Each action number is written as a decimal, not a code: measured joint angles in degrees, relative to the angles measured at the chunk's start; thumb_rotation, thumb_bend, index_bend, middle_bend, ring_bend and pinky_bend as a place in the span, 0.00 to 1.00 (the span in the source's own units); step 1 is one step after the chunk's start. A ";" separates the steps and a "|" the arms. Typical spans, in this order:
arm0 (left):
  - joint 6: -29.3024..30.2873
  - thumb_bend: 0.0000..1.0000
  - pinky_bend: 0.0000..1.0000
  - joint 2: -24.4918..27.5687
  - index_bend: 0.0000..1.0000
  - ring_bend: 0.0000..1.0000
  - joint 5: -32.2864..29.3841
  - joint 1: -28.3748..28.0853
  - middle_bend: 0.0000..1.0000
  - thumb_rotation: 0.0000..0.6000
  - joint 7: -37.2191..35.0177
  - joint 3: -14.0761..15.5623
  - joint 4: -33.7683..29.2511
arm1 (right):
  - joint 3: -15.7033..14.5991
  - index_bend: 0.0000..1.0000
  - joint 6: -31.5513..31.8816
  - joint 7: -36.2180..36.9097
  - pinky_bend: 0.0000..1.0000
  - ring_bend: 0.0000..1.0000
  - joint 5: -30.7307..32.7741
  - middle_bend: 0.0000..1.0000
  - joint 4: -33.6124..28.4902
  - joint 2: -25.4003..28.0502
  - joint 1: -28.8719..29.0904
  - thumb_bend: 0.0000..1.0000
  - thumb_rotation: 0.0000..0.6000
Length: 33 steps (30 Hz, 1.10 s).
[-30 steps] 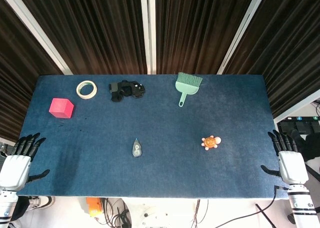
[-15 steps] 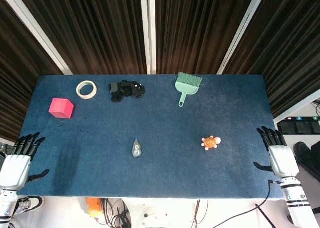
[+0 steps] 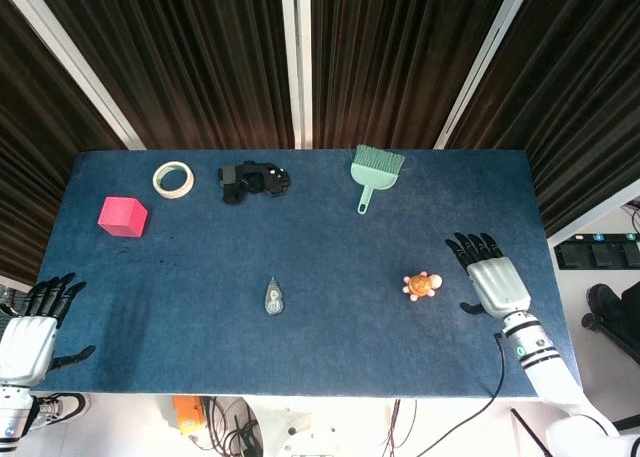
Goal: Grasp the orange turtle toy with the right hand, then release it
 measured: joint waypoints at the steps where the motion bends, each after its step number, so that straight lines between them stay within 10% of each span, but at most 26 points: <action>1: 0.06 0.06 0.07 0.07 0.13 0.00 0.00 0.04 0.03 1.00 -0.04 0.01 -0.02 | 0.23 0.00 -0.60 -1.39 0.00 0.00 1.26 0.03 -0.11 -0.51 0.78 0.02 1.00; 7: 0.28 0.06 0.07 0.31 0.13 0.00 0.09 0.20 0.03 1.00 -0.40 0.04 0.02 | 1.08 0.04 -3.57 -8.08 0.05 0.03 9.06 0.06 0.16 -4.90 5.46 0.03 1.00; 12: 0.15 0.06 0.07 0.29 0.13 0.00 -0.02 0.23 0.03 1.00 -1.07 0.03 0.57 | 0.96 0.06 -2.23 -11.26 0.71 0.49 10.63 0.14 0.42 -7.56 7.39 0.03 1.00; 15: 0.11 0.06 0.07 0.16 0.13 0.00 0.00 0.26 0.03 1.00 -1.61 0.07 1.06 | 0.66 0.10 -1.21 -12.78 0.90 0.71 11.14 0.22 0.47 -8.06 7.91 0.03 1.00; 33: -1.10 0.06 0.07 -0.82 0.13 0.00 -0.68 0.16 0.03 1.00 -3.17 0.11 3.33 | -2.47 0.31 -1.99 -18.15 0.97 0.81 15.70 0.28 4.08 -10.62 11.97 0.06 1.00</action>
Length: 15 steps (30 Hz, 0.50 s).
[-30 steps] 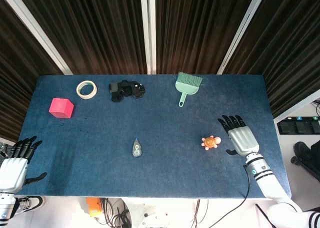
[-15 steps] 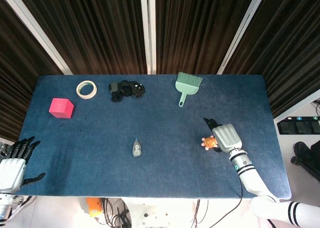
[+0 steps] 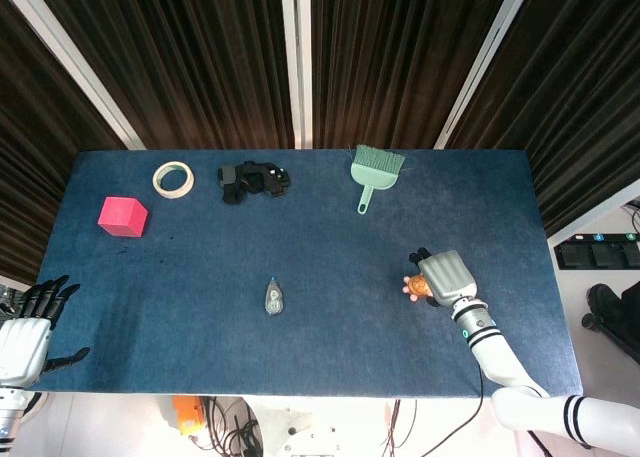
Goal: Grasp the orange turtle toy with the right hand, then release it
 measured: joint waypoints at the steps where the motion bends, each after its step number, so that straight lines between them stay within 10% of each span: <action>1: -0.16 0.06 0.07 -0.07 0.13 0.00 -0.03 -0.04 0.03 1.00 -0.05 0.02 0.08 | -0.17 0.32 0.25 0.10 0.97 0.81 -0.33 0.28 0.57 -0.34 0.02 0.07 1.00; 15: -0.11 0.06 0.07 -0.30 0.13 0.00 0.09 -0.19 0.03 1.00 -0.02 -0.09 0.26 | -1.72 0.39 0.88 4.67 0.97 0.83 -3.95 0.35 4.02 -2.84 0.03 0.21 1.00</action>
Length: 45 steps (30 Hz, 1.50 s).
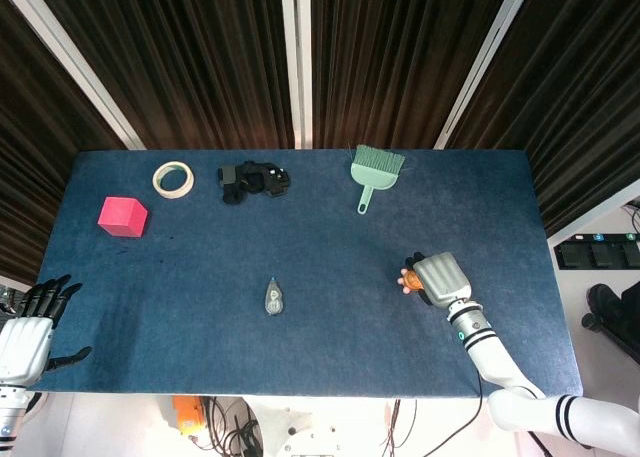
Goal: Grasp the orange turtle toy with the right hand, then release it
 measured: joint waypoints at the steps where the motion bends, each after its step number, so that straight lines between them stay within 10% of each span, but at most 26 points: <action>1: -0.02 0.06 0.07 0.03 0.13 0.00 0.00 -0.02 0.03 1.00 0.02 0.00 -0.02 | -0.07 0.39 0.06 0.16 0.97 0.84 -0.08 0.35 0.26 -0.16 -0.05 0.21 1.00; 25: -0.07 0.06 0.07 0.28 0.13 0.00 0.01 -0.08 0.03 1.00 0.01 0.01 -0.14 | -0.36 0.83 1.77 1.99 1.00 0.98 -2.64 0.71 5.03 -3.79 -0.66 0.43 1.00; 34: -0.05 0.06 0.07 0.41 0.13 0.00 0.06 0.00 0.03 1.00 -0.36 0.10 0.12 | -0.58 0.34 0.89 2.29 1.00 0.97 -2.77 0.46 1.67 -0.50 -0.72 0.10 1.00; 45: -0.21 0.06 0.07 0.28 0.13 0.00 -0.01 -0.05 0.03 1.00 -0.40 0.11 0.25 | -0.82 0.32 -1.04 1.32 1.00 0.97 -0.93 0.44 -0.05 0.38 0.07 0.09 1.00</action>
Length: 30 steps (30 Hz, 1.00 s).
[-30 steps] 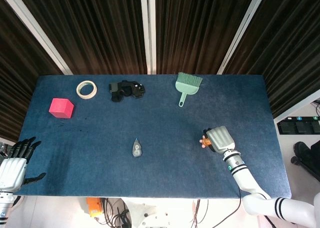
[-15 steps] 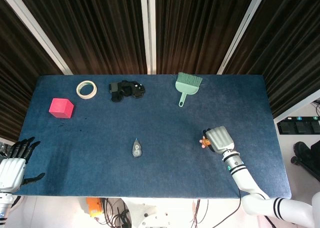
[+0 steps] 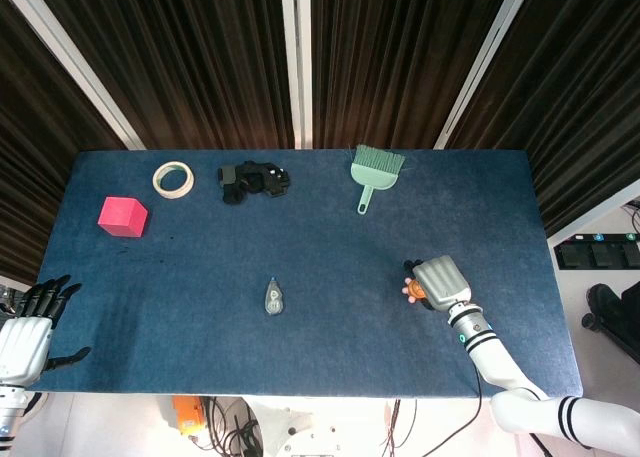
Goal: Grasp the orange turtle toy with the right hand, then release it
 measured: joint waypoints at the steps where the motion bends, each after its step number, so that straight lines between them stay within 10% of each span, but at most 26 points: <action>1: 0.03 0.06 0.07 0.06 0.13 0.00 -0.04 0.04 0.03 1.00 -0.01 0.00 -0.01 | 0.01 0.34 0.13 0.01 1.00 0.97 -0.06 0.44 0.10 -0.17 0.03 0.08 1.00; 18: -0.03 0.06 0.07 0.11 0.13 0.00 -0.04 0.04 0.03 1.00 -0.98 0.02 0.48 | 0.26 0.81 1.77 -3.38 1.00 0.99 3.20 0.74 1.83 -2.86 0.31 0.45 1.00; 24: 0.07 0.06 0.07 0.12 0.13 0.00 0.09 0.06 0.03 1.00 -1.02 0.05 0.54 | 0.17 0.79 3.19 -3.62 1.00 1.00 2.64 0.74 2.28 -3.40 0.02 0.44 1.00; 30: 0.00 0.06 0.07 0.21 0.13 0.00 0.04 0.05 0.03 1.00 -0.79 0.05 0.41 | 0.04 0.50 2.50 -3.02 1.00 0.98 2.58 0.53 1.80 -2.46 -0.01 0.11 1.00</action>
